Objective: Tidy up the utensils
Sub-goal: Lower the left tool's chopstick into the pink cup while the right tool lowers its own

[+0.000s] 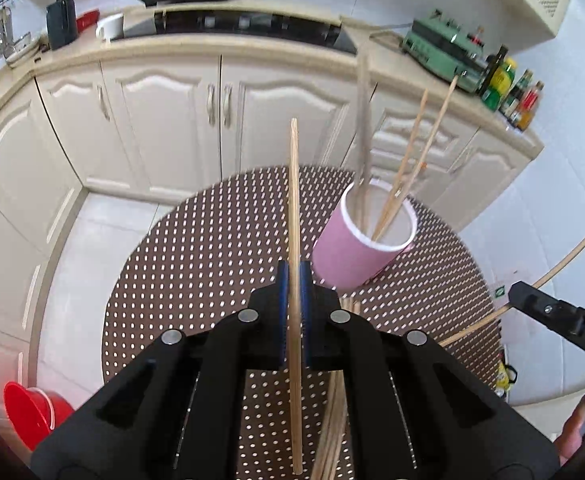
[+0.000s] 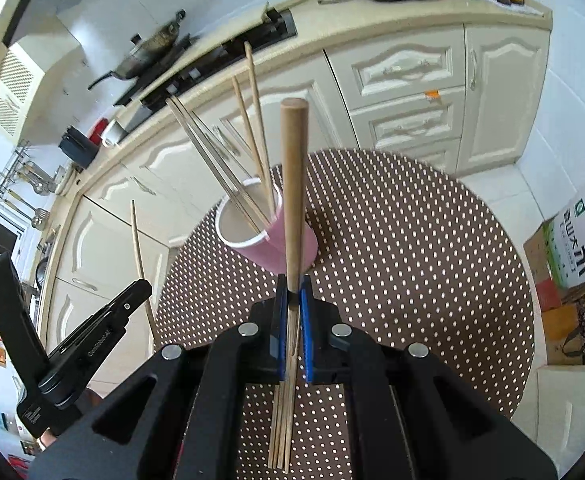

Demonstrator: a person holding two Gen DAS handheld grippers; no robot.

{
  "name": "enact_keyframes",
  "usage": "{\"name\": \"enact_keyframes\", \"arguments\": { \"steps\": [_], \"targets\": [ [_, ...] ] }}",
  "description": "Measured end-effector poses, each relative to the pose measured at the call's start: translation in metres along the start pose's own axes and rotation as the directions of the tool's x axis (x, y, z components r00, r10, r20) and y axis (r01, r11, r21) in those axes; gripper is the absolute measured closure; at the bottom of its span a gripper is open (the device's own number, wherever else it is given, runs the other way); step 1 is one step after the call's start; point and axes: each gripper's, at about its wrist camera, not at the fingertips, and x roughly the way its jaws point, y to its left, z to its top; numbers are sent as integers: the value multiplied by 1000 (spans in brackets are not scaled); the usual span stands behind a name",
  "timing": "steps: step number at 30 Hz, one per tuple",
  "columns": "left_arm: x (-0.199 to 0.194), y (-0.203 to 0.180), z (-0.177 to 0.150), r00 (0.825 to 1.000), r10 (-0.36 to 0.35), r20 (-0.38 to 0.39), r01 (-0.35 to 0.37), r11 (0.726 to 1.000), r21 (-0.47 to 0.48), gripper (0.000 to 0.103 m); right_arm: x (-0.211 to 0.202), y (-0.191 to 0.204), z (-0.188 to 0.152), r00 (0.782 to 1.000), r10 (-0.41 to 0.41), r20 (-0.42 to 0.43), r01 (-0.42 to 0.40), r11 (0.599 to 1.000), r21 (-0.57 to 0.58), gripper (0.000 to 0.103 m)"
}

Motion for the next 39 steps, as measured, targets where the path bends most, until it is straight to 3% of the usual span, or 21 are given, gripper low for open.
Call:
{"name": "enact_keyframes", "arguments": {
  "steps": [9, 19, 27, 35, 39],
  "targets": [
    [-24, -19, 24, 993, -31, 110, 30, 999, 12, 97, -28, 8, 19, 992, 22, 121, -19, 999, -26, 98],
    [-30, -34, 61, 973, -56, 222, 55, 998, 11, 97, -35, 17, 49, 978, 38, 203, -27, 998, -54, 98],
    [-13, -46, 94, 958, -67, 280, 63, 998, 22, 97, -16, 21, 68, 980, 40, 193, -27, 997, -67, 98],
    [14, -53, 113, 920, -67, 386, 64, 998, 19, 97, 14, 19, 85, 987, 38, 153, -26, 996, -81, 98],
    [34, -57, 115, 922, -60, 382, 47, 998, 45, 97, 30, 13, 88, 992, 42, 117, -34, 997, -68, 98]
  ]
}}
